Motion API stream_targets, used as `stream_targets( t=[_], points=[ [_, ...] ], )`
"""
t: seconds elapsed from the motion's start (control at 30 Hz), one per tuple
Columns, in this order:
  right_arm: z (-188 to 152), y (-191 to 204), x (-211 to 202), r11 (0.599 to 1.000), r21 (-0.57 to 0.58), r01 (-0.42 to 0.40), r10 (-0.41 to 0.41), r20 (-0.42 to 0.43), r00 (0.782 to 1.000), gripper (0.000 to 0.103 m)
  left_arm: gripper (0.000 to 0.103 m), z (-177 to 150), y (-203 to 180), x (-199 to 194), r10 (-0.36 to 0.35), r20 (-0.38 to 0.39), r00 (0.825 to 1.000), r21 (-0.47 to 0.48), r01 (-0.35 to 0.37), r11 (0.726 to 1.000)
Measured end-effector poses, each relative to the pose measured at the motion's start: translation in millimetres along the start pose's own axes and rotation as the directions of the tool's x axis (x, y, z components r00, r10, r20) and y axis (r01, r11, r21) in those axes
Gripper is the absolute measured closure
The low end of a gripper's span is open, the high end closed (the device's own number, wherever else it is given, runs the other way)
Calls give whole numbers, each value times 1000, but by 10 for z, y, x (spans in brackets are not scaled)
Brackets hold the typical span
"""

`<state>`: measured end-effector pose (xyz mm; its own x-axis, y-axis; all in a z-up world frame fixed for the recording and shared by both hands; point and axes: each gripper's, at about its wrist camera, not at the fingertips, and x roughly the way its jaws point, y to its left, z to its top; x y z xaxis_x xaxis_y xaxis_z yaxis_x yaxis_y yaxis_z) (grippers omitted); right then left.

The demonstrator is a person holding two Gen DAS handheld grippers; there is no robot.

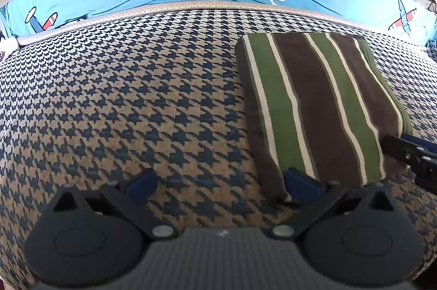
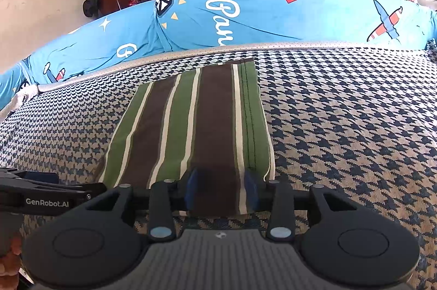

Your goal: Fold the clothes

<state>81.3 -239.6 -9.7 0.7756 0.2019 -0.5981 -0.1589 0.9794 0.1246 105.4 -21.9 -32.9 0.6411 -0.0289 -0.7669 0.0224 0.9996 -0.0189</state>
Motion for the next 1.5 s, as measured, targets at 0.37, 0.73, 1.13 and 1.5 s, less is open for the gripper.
stream_targets(
  t=[0.37, 0.73, 1.13, 1.5],
  points=[
    [-24, 65, 29, 999, -53, 2, -2, -1, 1000, 52, 0, 25, -22, 50, 8, -4, 1000, 1, -8, 1000],
    [-36, 62, 39, 998, -61, 7, -7, -1, 1000, 51, 0, 97, 27, 74, 7, -9, 1000, 1, -7, 1000],
    [-66, 113, 64, 996, -92, 7, -7, -1, 1000, 41, 0, 100, 53, 96, 12, -7, 1000, -1, -12, 1000],
    [-68, 152, 76, 992, -123, 18, -18, -1, 1000, 36, 0, 137, 91, 140, 15, -6, 1000, -6, -15, 1000]
  ],
)
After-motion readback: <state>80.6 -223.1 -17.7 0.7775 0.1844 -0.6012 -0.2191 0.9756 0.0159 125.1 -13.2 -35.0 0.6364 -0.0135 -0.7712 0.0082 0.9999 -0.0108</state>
